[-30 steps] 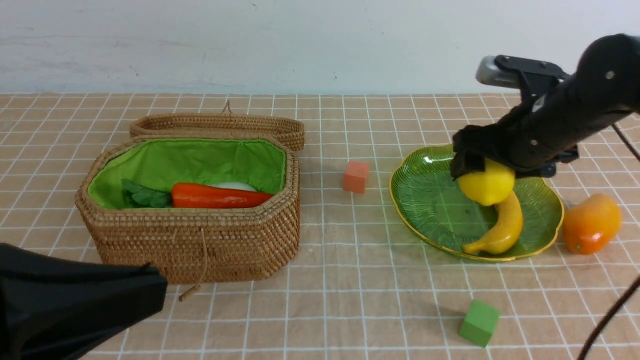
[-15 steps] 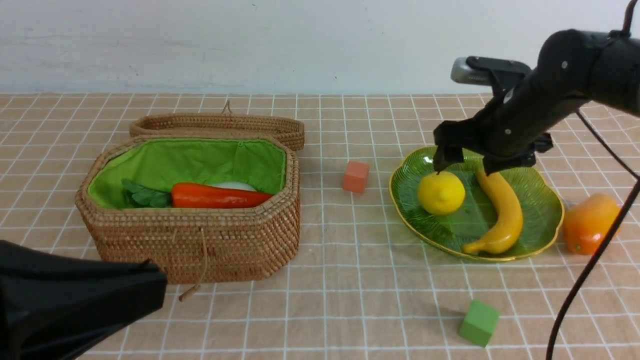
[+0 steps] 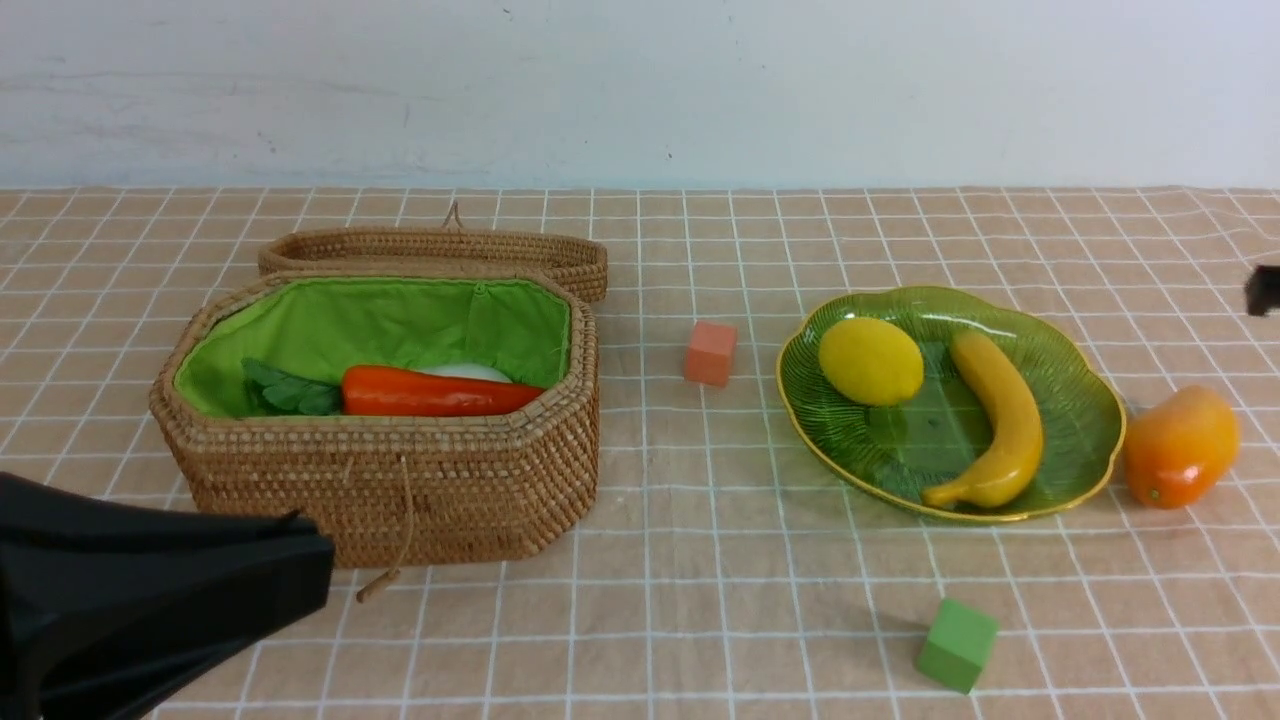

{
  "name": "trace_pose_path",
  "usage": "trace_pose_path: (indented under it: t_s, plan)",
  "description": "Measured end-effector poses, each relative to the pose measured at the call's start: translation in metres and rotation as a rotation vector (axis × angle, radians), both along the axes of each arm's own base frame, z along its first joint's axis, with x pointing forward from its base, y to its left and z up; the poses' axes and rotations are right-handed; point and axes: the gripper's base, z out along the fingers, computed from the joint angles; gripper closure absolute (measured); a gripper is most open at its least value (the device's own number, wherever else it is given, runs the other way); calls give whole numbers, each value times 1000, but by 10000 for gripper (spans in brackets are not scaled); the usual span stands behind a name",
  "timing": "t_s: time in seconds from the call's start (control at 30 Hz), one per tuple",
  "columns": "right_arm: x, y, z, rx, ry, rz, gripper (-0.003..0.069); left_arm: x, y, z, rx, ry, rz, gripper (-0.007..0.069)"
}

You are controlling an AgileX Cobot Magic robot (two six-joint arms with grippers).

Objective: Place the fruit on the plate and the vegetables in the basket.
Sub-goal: Use the right arm to grab a mango and put it into the right plate

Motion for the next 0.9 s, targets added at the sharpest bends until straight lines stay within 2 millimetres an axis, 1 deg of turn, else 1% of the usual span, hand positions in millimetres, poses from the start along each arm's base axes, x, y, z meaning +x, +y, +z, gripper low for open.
trace_pose_path:
  t_s: [0.03, 0.07, 0.1, 0.17, 0.27, 0.3, 0.33, 0.37, 0.43, 0.53, 0.7, 0.8, 0.83, 0.87, 0.9]
  plan:
    - [-6, -13, -10, 44, 7, -57, 332, 0, 0, 0, -1, -1, 1, 622]
    - [-6, -12, -10, 50, 2, -58, 333, 0, 0, 0, -2, -2, 1, 622]
    - [-10, -21, -20, 103, -3, -111, 330, 0, 0, 0, -2, -2, 1, 620]
    - [-13, -28, -28, 166, -16, -168, 309, 0, 0, 0, -2, -2, 1, 620]
    - [-10, -32, -33, 221, -43, -209, 232, 0, 0, 0, -2, -2, 1, 617]
    - [-9, -32, -34, 223, -46, -211, 225, 0, 0, 0, -2, -2, 1, 617]
    - [-6, -32, -38, 231, -55, -217, 162, 0, 0, 0, -2, -2, 1, 617]
    - [-5, -33, -39, 231, -57, -219, 148, 0, 0, 0, -2, -2, 1, 617]
    - [2, -35, -49, 240, -65, -231, 62, 0, 0, 0, -1, -1, 1, 617]
    - [12, -36, -60, 277, -103, -264, 11, 0, 0, 0, -2, -1, 0, 613]
    - [29, -33, -75, 383, -171, -295, 1, 0, 0, 0, -5, 2, -1, 608]
    - [35, -33, -82, 407, -169, -295, 1, 0, 0, 0, -7, 4, -2, 607]
    - [39, -34, -87, 416, -164, -297, 1, 0, 0, 0, -8, 4, -2, 606]
    - [48, -37, -98, 429, -153, -308, 4, 0, 0, 0, -10, 7, -3, 607]
    - [50, -37, -98, 432, -158, -309, 4, 0, 0, 0, -11, 8, -4, 607]
